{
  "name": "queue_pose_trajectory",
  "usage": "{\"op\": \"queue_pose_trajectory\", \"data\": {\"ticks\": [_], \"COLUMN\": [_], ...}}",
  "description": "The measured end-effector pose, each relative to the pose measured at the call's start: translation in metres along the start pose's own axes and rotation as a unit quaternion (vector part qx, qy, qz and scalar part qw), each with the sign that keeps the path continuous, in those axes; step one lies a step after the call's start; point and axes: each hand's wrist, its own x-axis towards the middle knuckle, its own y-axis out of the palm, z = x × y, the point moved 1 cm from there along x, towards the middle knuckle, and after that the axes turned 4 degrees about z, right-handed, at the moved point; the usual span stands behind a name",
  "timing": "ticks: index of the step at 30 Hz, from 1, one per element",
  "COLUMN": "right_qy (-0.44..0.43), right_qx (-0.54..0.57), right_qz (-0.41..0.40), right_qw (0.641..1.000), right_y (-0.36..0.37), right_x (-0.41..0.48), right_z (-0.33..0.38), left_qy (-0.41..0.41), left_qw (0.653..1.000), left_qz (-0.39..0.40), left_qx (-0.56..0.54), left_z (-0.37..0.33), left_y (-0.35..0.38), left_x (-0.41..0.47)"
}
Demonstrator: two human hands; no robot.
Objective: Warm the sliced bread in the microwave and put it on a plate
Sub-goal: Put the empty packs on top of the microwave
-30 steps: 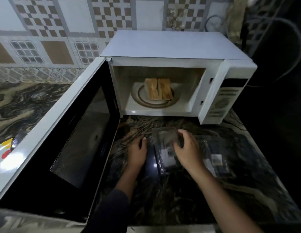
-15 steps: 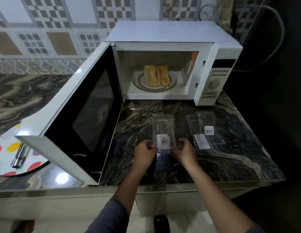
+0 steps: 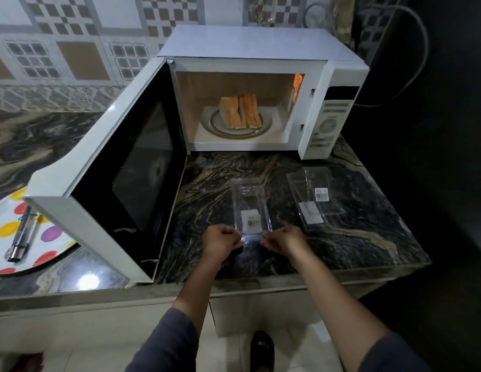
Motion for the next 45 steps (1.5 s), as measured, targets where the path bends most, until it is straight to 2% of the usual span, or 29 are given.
{"op": "queue_pose_trajectory", "data": {"ticks": [3,6,10,13,16,18,20,22,25,27,33,36,40,45], "right_qy": [-0.003,-0.035,-0.069,-0.104,-0.127,-0.14,-0.144,-0.129,-0.099,-0.079,-0.052,-0.036,-0.033,-0.044], "right_qx": [0.01,0.01,0.047,0.076,0.132,0.149,0.136,0.121,0.063,0.032,0.05,0.05,0.006,-0.017], "right_qz": [0.001,0.016,0.031,-0.031,-0.121,-0.161,-0.163,-0.132,-0.083,-0.065,-0.001,0.028,0.03,0.016], "right_qw": [1.0,0.999,0.996,0.991,0.976,0.966,0.966,0.975,0.99,0.994,0.997,0.998,0.999,0.999], "right_y": [-0.001,-0.002,-0.015,-0.042,-0.072,-0.091,-0.108,-0.124,-0.137,-0.139,-0.149,-0.157,-0.167,-0.167], "right_x": [-0.001,-0.002,-0.008,-0.012,-0.017,-0.02,-0.021,-0.019,-0.006,0.004,0.026,0.033,0.035,0.035], "right_z": [-0.001,-0.007,-0.013,-0.018,-0.022,-0.017,-0.007,0.005,0.018,0.022,0.036,0.034,0.024,0.023], "left_qy": [0.006,0.055,0.133,0.234,0.27,0.233,0.166,0.113,0.054,0.015,-0.028,-0.036,-0.032,-0.019], "left_qw": [0.999,0.994,0.96,0.939,0.944,0.962,0.982,0.991,0.994,0.998,0.996,0.995,0.993,0.996], "left_qz": [-0.027,-0.056,-0.132,-0.164,-0.122,-0.071,-0.013,0.018,0.016,0.026,0.03,0.009,-0.01,-0.025], "left_qx": [0.025,0.082,0.206,0.191,0.148,0.127,0.092,0.065,0.091,0.048,-0.078,-0.09,-0.11,-0.078], "left_z": [0.003,0.004,-0.004,-0.014,-0.017,-0.016,-0.013,-0.01,-0.008,-0.008,-0.02,-0.011,0.002,0.011], "left_y": [0.0,0.003,0.016,0.037,0.069,0.093,0.114,0.129,0.144,0.149,0.168,0.173,0.172,0.17], "left_x": [-0.001,-0.009,-0.031,-0.049,-0.057,-0.057,-0.054,-0.053,-0.049,-0.041,-0.03,-0.023,-0.019,-0.015]}}
